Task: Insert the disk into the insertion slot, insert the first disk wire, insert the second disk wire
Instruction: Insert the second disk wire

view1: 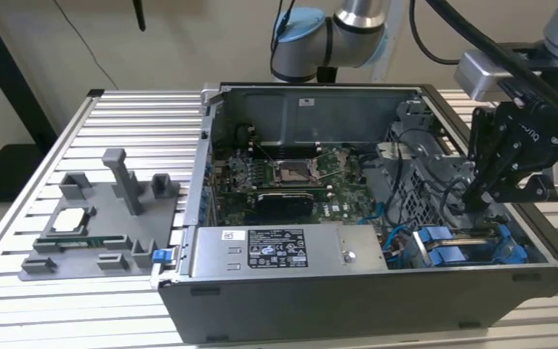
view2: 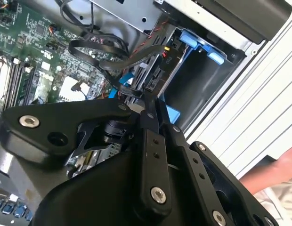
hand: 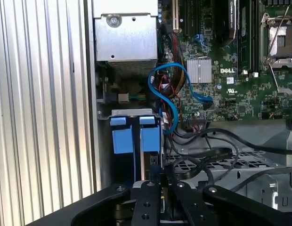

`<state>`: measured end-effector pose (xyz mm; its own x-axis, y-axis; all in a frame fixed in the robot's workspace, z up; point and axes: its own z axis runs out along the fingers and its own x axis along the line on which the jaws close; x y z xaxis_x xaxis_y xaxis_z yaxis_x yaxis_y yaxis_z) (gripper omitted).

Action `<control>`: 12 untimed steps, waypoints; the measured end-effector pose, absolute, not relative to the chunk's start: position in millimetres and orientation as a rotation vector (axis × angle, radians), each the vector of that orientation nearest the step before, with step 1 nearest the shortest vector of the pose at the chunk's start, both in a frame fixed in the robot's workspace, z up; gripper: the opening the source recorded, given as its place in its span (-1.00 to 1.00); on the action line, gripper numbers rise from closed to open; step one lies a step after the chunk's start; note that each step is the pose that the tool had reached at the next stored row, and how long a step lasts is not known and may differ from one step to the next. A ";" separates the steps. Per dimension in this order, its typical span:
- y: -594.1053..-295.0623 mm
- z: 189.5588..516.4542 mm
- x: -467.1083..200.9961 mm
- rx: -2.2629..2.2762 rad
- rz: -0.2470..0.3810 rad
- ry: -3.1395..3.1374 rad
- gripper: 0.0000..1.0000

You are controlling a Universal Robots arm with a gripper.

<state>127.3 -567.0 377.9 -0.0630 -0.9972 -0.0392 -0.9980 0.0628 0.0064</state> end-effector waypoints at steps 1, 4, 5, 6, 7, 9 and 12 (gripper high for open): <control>-568.1 377.4 127.3 -2.131 0.046 2.269 -1.00; -572.7 375.7 127.3 -2.119 0.037 2.255 -1.00; -574.3 375.0 127.2 -2.115 0.036 2.251 -1.00; -575.9 374.3 127.0 -2.112 0.037 2.248 -1.00; -577.9 373.3 126.8 -2.109 0.038 2.244 -1.00; -580.3 370.5 125.8 -2.104 0.041 2.239 -1.00; -580.3 368.9 124.3 -2.103 0.041 2.237 -1.00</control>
<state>124.3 -580.3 368.9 -0.0605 -0.9957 -0.0698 -0.9976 0.0627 -0.0292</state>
